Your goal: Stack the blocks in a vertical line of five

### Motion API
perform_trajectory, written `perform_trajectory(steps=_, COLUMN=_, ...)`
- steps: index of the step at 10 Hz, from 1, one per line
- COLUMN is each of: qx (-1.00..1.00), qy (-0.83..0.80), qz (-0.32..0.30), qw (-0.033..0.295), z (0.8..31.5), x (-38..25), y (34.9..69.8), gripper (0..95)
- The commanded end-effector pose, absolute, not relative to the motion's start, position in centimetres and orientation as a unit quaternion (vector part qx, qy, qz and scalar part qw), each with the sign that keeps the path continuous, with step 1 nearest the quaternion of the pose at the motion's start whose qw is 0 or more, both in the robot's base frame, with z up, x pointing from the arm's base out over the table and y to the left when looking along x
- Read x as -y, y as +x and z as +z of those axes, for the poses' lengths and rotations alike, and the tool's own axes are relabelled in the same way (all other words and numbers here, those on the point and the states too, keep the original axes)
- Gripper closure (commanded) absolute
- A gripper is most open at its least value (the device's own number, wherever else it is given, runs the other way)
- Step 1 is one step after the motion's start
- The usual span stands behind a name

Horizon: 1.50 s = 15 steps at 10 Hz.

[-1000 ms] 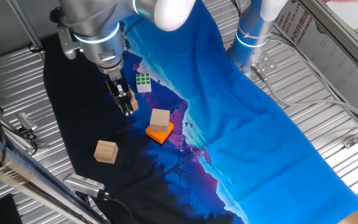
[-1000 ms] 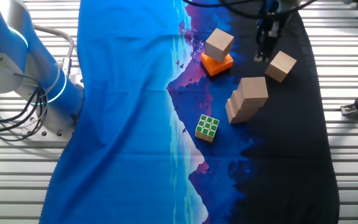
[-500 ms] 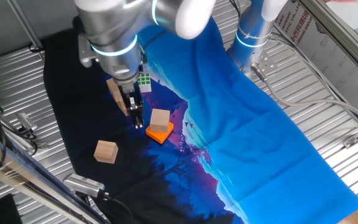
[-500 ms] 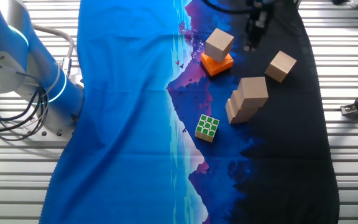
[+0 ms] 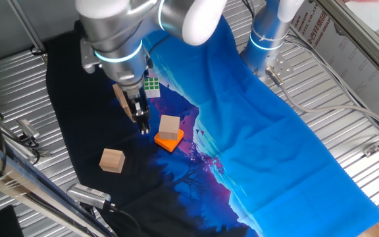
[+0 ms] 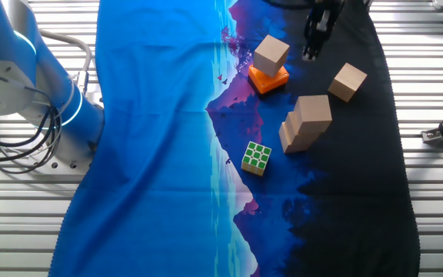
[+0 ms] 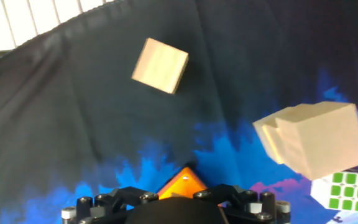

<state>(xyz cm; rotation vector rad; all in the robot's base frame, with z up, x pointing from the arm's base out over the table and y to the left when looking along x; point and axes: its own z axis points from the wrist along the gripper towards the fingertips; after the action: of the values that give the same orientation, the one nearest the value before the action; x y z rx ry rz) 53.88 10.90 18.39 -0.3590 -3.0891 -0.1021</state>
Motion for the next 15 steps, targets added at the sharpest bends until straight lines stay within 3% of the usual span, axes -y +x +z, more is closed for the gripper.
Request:
perform_trajectory(steps=1, qx=0.999, qy=0.035, qz=0.015, qw=0.012, z=16.9, x=-7.7, y=53.3, gripper=0.0)
perform_trajectory(steps=7, qx=0.986, qy=0.157, qz=0.022, qw=0.047, z=22.9, x=1.1, y=57.1, gripper=0.0)
perform_trajectory(steps=15, qx=0.985, qy=0.169, qz=0.002, qw=0.045, z=23.4, x=3.5, y=57.1, gripper=0.0)
